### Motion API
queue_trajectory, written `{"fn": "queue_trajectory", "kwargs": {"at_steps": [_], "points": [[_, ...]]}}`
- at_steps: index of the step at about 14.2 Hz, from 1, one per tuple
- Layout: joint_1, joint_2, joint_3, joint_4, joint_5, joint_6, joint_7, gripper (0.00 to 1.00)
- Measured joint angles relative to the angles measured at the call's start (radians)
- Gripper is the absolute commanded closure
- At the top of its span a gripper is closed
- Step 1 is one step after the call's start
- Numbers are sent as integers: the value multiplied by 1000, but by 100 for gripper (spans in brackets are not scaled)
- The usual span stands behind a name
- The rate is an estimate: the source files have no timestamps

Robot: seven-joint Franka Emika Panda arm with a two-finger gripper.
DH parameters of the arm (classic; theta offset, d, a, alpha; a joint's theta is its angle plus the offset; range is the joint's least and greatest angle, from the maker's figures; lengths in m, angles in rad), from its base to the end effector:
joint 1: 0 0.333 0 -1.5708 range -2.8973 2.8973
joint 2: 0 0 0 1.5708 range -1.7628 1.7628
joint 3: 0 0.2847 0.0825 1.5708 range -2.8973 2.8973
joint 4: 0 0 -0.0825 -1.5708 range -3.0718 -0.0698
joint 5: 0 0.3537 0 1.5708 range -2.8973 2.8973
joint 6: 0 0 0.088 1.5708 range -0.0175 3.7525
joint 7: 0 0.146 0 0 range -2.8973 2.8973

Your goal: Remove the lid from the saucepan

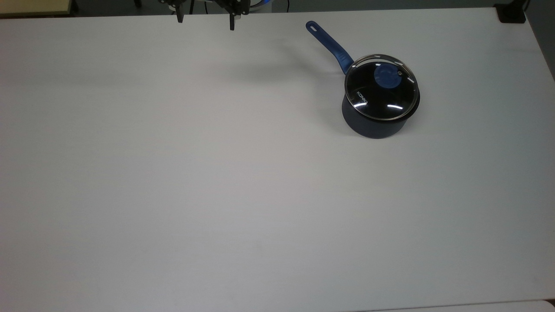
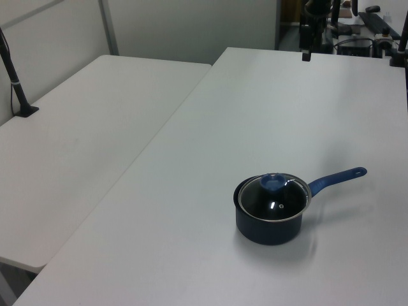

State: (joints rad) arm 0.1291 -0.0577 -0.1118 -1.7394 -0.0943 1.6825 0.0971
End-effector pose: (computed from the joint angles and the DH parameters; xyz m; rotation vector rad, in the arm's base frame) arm 0.5150 -0.0049 0.5192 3.0527 -0.1055 0.0084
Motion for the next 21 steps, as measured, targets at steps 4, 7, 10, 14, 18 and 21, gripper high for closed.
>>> {"fn": "queue_trajectory", "kwargs": {"at_steps": [4, 7, 10, 14, 18, 21], "points": [[0, 0, 0, 0, 0, 0, -4, 0], [0, 0, 0, 0, 0, 0, -24, 0], [-2, 2, 0, -1, 0, 0, -50, 0], [-8, 2, 0, -1, 0, 0, -55, 0], [-3, 4, 9, 5, 0, 0, -56, 0], [34, 5, 14, 17, 13, 0, -56, 0]]}}
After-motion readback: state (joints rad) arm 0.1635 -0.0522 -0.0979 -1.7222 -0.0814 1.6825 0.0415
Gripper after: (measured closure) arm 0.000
